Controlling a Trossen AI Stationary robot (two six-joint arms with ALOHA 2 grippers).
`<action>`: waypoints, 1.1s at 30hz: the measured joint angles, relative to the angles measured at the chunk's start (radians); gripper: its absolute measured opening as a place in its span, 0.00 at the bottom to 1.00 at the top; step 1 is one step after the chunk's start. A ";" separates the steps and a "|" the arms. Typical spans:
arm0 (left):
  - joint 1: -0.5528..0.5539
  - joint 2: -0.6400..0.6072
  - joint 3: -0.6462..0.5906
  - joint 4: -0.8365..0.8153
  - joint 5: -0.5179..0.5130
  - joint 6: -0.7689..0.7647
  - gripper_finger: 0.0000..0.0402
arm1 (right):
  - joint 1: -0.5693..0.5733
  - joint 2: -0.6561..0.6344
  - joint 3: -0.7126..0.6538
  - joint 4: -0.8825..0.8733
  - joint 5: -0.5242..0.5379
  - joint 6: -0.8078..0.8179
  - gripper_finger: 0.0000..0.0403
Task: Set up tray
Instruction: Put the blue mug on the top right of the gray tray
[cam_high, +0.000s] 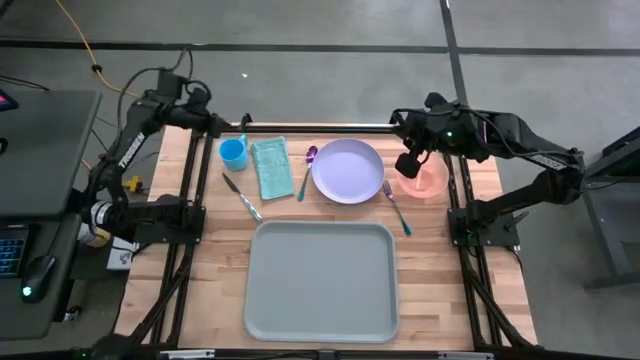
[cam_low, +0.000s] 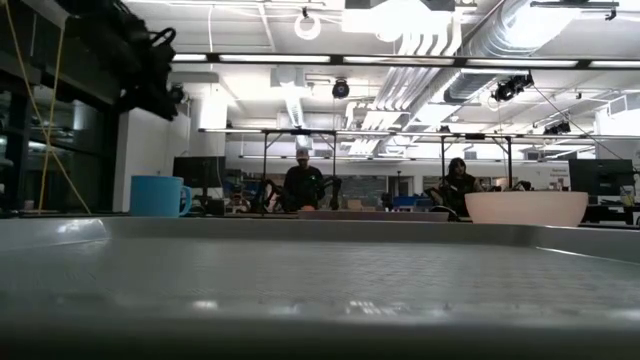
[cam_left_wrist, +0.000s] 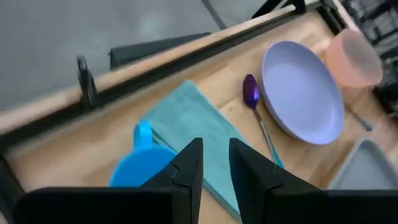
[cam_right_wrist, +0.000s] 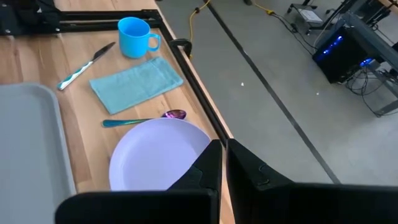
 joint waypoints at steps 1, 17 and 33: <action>-0.015 0.020 0.019 -0.009 -0.006 -0.001 0.28 | 0.000 0.000 0.000 0.000 0.000 0.000 0.00; -0.219 0.307 0.228 -0.355 -0.451 0.126 0.09 | 0.005 0.000 0.000 -0.005 -0.014 0.007 0.00; -0.247 0.355 0.249 -0.319 -0.600 0.184 0.50 | 0.005 0.000 0.000 -0.025 -0.056 0.008 0.00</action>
